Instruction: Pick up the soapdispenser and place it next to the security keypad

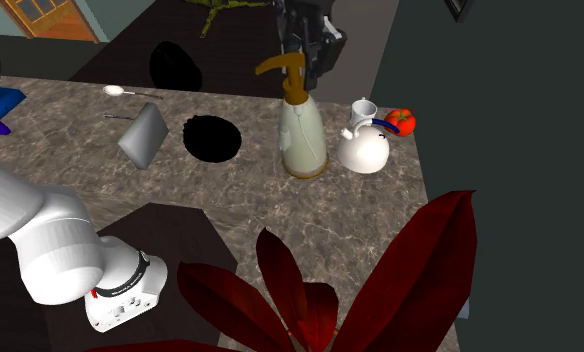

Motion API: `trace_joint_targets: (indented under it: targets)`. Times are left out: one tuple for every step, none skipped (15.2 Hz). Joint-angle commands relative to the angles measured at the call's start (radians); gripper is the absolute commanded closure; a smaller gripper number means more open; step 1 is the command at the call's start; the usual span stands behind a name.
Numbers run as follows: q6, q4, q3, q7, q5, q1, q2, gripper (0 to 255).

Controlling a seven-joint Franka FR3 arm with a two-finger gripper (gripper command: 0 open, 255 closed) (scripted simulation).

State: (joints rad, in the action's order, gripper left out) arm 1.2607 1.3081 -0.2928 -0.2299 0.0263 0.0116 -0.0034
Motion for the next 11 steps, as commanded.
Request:
trace_joint_targets:
  targets:
    - [-0.034,-0.052,-0.002,-0.002,0.006,0.002,0.019,255]
    - [-0.052,-0.082,-0.004,-0.004,0.010,0.004,0.031,255]
    - [-0.071,-0.113,-0.006,-0.006,0.014,0.007,0.044,255]
    - [-0.091,-0.146,-0.008,-0.008,0.019,0.009,0.057,255]
    - [-0.112,-0.180,-0.011,-0.011,0.024,0.012,0.072,255]
    - [-0.132,-0.215,-0.013,-0.013,0.029,0.016,0.087,255]
    - [-0.119,-0.166,0.001,0.014,0.017,-0.003,0.048,255]
    - [-0.109,-0.121,0.015,0.041,0.006,-0.020,0.011,255]
    - [-0.100,-0.080,0.029,0.068,-0.002,-0.036,-0.023,255]
    - [-0.093,-0.042,0.045,0.095,-0.009,-0.050,-0.055,255]
    - [-0.087,-0.008,0.061,0.122,-0.014,-0.063,-0.085,255]
